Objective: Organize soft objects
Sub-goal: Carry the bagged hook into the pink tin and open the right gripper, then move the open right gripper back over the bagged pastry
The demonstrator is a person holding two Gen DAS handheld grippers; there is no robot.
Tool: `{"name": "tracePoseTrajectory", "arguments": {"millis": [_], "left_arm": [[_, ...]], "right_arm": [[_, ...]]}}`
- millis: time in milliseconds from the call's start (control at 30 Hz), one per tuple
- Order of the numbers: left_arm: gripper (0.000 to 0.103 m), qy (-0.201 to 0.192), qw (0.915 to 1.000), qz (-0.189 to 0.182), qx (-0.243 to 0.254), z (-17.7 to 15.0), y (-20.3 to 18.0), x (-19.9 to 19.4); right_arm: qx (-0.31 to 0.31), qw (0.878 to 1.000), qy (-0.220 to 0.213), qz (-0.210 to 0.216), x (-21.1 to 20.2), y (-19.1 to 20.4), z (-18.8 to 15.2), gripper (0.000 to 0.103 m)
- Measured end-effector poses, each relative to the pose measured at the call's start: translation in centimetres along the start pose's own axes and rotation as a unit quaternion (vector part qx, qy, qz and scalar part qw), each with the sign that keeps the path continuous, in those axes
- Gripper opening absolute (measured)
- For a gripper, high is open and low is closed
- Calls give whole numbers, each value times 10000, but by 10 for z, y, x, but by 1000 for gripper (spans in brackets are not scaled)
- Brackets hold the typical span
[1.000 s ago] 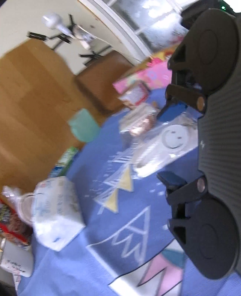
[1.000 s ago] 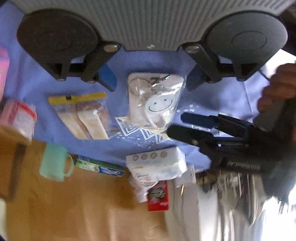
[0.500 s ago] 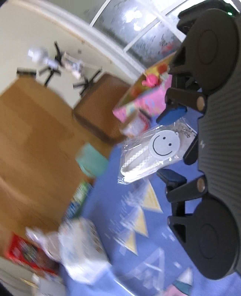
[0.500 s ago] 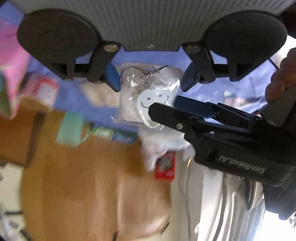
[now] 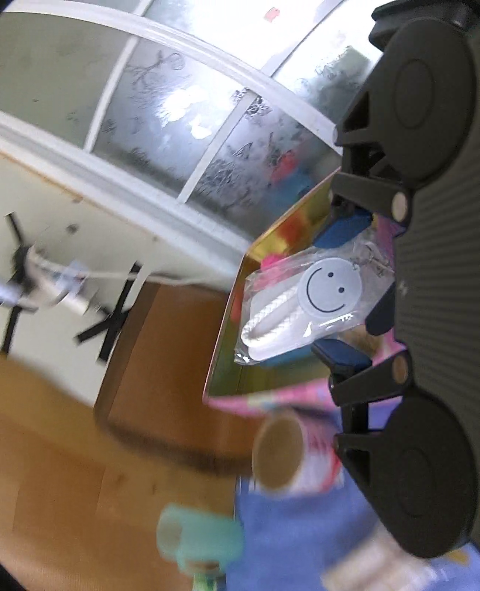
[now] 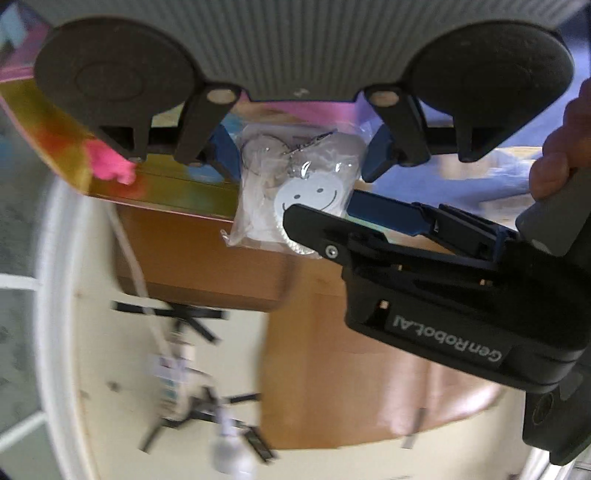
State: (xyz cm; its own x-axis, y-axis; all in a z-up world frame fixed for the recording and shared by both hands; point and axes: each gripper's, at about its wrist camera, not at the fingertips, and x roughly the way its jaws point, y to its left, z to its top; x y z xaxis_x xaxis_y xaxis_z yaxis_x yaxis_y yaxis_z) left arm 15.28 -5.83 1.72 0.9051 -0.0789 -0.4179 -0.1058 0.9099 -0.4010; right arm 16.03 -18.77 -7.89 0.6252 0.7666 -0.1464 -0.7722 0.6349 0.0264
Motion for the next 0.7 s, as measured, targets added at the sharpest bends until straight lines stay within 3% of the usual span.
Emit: {"name": "tracePoseTrajectory", "arguments": {"millis": [100,167,200,233,333,467,700], "left_arm": [[58,258,9995,-54,146,2,-11,37],[59,338,9987,117,361,0,-15,55],[59,336,9981,254,454,-2,-16,59],[59,336,9977,335,477,-4,-16,60],[59,295,9983,316,400,-7,-11,55],[59,257,9977,454,440,-6,-10,44],[59,211,9935,810,768,-13,-13,15]], "right_arm": [[-53,9991,167,-397,13,-23,-4,73],[-457,9936,464,-923,32,-35,-9,73],[-600,9897,517,-1196,39,-41,-13,85],[-472,9907,375,-1222,39,-50,-14,90],[-216,9863,325,-1602,39,-62,-12,84],[219,9897,248,-1391,33,-65,-10,70],[519,9917,18,-1180,1,-42,-11,70]]}}
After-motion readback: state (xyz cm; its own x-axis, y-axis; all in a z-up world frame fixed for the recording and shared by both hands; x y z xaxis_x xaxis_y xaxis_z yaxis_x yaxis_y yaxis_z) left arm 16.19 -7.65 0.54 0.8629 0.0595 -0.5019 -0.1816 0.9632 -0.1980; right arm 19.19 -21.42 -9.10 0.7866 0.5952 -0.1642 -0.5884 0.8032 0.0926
